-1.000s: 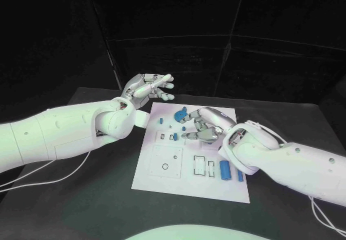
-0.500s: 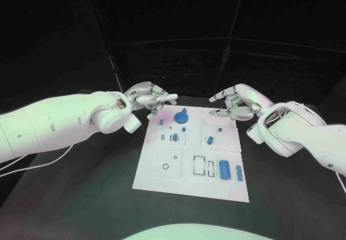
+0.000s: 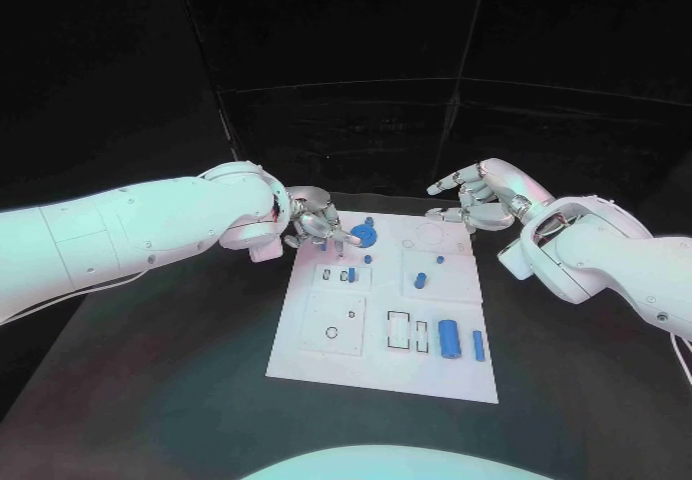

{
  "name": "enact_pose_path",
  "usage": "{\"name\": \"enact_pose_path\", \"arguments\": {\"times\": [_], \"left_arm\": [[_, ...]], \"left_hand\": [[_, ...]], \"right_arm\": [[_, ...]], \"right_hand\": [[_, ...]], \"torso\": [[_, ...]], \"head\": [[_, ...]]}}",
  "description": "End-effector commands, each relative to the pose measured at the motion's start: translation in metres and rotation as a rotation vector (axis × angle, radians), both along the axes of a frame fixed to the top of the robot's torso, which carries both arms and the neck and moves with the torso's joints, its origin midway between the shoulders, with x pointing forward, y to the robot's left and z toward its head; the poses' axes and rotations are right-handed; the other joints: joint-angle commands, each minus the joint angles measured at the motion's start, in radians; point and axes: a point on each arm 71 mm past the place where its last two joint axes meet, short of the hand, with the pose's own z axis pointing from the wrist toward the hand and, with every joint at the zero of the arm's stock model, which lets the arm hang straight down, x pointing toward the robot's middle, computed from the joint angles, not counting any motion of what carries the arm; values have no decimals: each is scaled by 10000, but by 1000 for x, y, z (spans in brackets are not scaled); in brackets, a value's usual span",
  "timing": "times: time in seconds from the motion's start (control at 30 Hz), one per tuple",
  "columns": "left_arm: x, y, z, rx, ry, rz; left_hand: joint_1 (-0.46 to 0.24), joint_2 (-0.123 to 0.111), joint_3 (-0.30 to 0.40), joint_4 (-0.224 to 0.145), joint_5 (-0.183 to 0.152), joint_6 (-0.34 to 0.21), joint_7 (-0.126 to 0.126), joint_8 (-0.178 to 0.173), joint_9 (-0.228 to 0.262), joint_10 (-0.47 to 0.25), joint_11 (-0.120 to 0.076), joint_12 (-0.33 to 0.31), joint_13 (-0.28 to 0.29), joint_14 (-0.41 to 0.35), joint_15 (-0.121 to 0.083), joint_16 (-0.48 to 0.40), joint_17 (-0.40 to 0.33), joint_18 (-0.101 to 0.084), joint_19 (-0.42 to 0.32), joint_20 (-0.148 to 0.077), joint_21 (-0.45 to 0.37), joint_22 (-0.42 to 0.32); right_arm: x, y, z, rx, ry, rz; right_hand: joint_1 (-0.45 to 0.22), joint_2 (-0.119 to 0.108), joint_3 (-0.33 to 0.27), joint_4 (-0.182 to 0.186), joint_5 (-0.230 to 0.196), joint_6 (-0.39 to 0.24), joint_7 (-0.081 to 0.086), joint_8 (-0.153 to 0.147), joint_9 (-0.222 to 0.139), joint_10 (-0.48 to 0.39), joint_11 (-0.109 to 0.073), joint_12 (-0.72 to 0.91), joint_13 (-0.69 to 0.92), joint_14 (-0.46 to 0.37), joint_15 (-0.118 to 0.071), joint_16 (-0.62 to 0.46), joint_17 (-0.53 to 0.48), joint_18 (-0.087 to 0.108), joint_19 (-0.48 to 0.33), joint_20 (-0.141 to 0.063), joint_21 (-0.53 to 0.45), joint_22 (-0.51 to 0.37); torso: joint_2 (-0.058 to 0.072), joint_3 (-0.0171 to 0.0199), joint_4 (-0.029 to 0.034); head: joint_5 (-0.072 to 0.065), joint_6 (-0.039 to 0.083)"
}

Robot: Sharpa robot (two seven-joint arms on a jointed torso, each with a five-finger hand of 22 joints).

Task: Assemble the parts on the task board

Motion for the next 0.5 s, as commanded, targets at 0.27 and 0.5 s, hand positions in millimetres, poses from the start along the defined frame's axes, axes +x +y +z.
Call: {"name": "enact_pose_path", "arguments": {"times": [0.27, 0.5], "left_arm": [[4, -12, -11, 2529, 646, 12], [5, -23, -17, 3350, 777, -190]], "left_hand": [[373, 142, -118, -168, -30, -266, 4, 343, 366, 125, -22, 334, 414, 1021, -43, 62, 2628, -110, -56, 15, 158, 227], [414, 155, -199, -182, -30, -319, -9, 500, 525, 177, -32, 448, 540, 1021, -47, 62, 2628, -125, -42, 17, 248, 349]], "right_arm": [[4, -3, -2, -44, 413, -277], [5, -3, -3, -77, 478, -306]], "right_hand": [[-134, -11, -142, 53, 65, 95, -14, 49, -12, -1, -31, -22, -75, 470, -85, -125, 165, 212, -68, -51, -142, -198], [-132, 3, -199, 84, 195, 91, -23, 54, -24, -21, -41, -45, -112, 466, -98, -156, 130, 220, -87, -64, -202, -280]], "torso": [[18, -2, 13], [8, -7, -8]], "head": [[-13, -42], [19, -81]]}}
